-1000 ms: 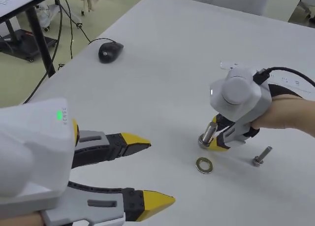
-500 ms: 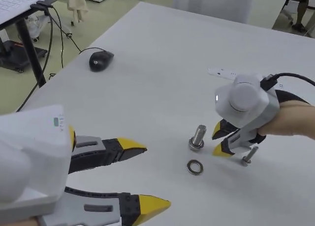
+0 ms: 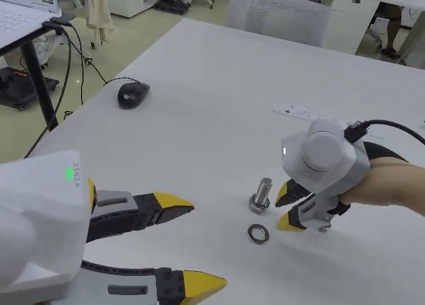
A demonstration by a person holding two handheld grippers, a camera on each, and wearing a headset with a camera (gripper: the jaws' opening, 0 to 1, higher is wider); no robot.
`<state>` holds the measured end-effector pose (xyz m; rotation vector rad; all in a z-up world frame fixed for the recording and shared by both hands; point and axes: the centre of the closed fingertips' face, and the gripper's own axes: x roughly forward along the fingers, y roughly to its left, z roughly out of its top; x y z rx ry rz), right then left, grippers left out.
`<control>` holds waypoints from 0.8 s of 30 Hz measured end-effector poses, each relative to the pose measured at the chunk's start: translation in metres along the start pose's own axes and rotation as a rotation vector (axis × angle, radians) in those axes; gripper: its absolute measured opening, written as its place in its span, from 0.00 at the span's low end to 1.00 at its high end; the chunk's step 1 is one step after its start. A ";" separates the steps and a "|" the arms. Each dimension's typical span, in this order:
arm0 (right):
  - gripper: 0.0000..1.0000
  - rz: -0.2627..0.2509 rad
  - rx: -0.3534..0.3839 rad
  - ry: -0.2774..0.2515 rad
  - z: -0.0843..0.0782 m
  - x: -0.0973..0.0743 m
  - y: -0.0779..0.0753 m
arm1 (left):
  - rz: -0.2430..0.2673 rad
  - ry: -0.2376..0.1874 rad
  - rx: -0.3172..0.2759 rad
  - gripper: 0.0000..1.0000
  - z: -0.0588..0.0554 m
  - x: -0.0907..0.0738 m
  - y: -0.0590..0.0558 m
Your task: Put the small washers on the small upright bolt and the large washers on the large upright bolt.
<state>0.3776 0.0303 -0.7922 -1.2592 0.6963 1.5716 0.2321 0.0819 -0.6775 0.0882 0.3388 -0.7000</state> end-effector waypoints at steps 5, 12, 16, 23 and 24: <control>0.23 0.017 -0.005 -0.002 0.007 0.007 0.006 | 0.003 -0.004 -0.003 0.50 0.000 -0.002 0.000; 0.23 0.044 -0.007 -0.001 0.010 0.015 0.014 | 0.014 -0.006 -0.012 0.50 -0.002 -0.006 0.003; 0.24 0.057 0.004 -0.003 0.010 0.020 0.016 | 0.016 -0.005 -0.014 0.50 -0.002 -0.006 0.003; 0.25 0.072 0.020 -0.003 0.010 0.028 0.016 | 0.019 -0.004 -0.024 0.50 -0.003 -0.005 0.004; 0.25 0.071 0.020 -0.003 0.010 0.029 0.016 | 0.018 -0.003 -0.024 0.50 -0.003 -0.004 0.004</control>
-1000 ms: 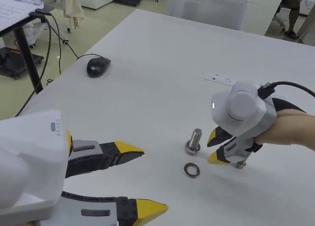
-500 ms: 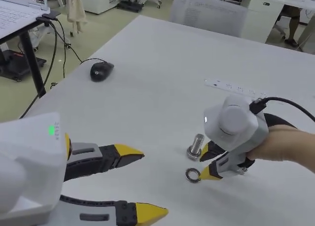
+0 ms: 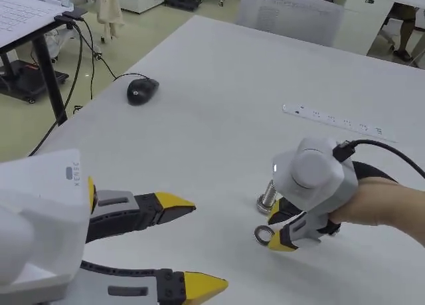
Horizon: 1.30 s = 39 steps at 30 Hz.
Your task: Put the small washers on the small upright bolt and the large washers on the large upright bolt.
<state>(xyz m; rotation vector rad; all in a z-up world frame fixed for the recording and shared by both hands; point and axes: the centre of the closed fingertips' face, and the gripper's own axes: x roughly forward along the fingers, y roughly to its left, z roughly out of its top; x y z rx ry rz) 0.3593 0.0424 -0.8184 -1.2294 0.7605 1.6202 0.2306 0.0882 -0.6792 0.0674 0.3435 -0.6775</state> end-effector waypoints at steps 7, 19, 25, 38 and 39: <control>0.28 0.013 0.005 0.000 -0.001 0.006 -0.002 | 0.008 0.000 -0.008 0.50 -0.001 0.001 0.005; 0.31 0.040 0.039 -0.016 0.001 0.009 0.000 | 0.010 0.007 -0.011 0.49 -0.003 0.003 0.009; 0.31 0.040 0.044 -0.011 0.000 0.010 0.001 | 0.007 0.007 -0.016 0.49 -0.005 0.005 0.009; 0.23 0.028 0.052 0.001 -0.002 0.010 -0.001 | 0.004 0.006 -0.014 0.49 -0.004 0.005 0.006; 0.22 0.026 0.056 0.001 -0.002 0.010 -0.002 | 0.005 0.007 -0.014 0.49 -0.005 0.005 0.005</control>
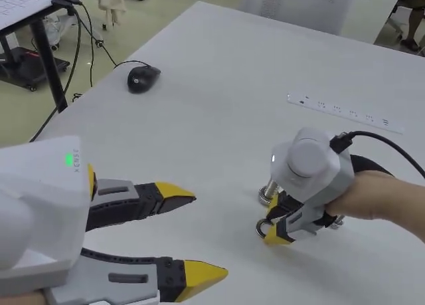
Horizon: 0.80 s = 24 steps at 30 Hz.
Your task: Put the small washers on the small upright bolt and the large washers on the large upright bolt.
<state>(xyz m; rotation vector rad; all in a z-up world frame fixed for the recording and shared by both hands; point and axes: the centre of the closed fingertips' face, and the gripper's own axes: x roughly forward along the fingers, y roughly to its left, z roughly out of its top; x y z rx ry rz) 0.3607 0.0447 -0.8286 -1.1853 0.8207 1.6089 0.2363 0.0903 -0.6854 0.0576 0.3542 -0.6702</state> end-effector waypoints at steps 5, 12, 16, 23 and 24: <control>0.22 -0.008 0.004 -0.001 0.000 0.000 0.000 | 0.000 -0.002 -0.001 0.49 0.000 0.000 0.000; 0.21 -0.005 -0.004 0.000 0.000 -0.001 0.003 | 0.000 0.000 -0.001 0.49 -0.003 0.000 0.001; 0.21 -0.014 -0.019 0.003 -0.002 -0.004 0.005 | 0.005 0.001 -0.002 0.49 -0.002 0.000 0.003; 0.21 -0.027 -0.007 -0.002 -0.007 -0.016 0.002 | 0.000 0.004 0.003 0.49 -0.001 0.001 0.003; 0.21 -0.032 -0.006 -0.003 -0.008 -0.018 0.001 | -0.002 0.004 0.004 0.49 0.000 0.002 0.003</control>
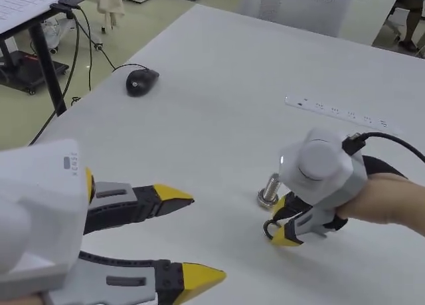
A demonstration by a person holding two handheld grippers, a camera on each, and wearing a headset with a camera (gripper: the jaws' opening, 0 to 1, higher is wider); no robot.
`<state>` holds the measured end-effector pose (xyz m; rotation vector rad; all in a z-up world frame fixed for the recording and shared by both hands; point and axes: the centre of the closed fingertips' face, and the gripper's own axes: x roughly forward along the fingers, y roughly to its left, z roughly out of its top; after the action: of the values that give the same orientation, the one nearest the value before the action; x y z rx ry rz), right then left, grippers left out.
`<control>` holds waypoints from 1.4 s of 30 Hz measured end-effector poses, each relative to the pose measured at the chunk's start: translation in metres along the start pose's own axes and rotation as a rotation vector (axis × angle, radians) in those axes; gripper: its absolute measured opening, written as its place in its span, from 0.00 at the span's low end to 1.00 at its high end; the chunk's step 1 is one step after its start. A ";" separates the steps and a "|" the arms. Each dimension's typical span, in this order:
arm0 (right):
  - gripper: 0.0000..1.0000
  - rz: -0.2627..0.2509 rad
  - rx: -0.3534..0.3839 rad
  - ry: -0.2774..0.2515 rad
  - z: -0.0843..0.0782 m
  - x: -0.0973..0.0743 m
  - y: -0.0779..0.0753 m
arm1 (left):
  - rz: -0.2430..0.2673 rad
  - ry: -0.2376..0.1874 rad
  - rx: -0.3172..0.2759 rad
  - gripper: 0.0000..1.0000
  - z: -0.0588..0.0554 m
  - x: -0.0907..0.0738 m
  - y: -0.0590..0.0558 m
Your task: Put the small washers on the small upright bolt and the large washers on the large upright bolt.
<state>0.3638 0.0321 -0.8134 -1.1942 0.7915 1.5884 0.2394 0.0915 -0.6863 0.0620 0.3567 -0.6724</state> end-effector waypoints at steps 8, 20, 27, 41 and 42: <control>0.22 -0.036 0.021 -0.013 -0.003 -0.017 -0.010 | -0.013 0.002 0.009 0.49 0.002 0.002 -0.002; 0.22 -0.092 0.038 -0.027 -0.001 -0.040 -0.031 | -0.019 0.001 0.021 0.49 0.007 0.002 -0.004; 0.22 -0.123 0.031 -0.036 0.007 -0.052 -0.043 | -0.019 0.001 0.020 0.49 0.007 0.002 -0.004; 0.22 -0.139 -0.010 -0.052 0.028 -0.056 -0.055 | -0.010 -0.007 0.017 0.49 0.006 0.003 0.000; 0.22 -0.136 -0.013 -0.054 0.029 -0.055 -0.055 | -0.010 -0.006 0.015 0.49 0.006 0.003 0.000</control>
<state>0.4097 0.0594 -0.7493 -1.1846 0.6527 1.5100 0.2438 0.0886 -0.6818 0.0730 0.3461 -0.6849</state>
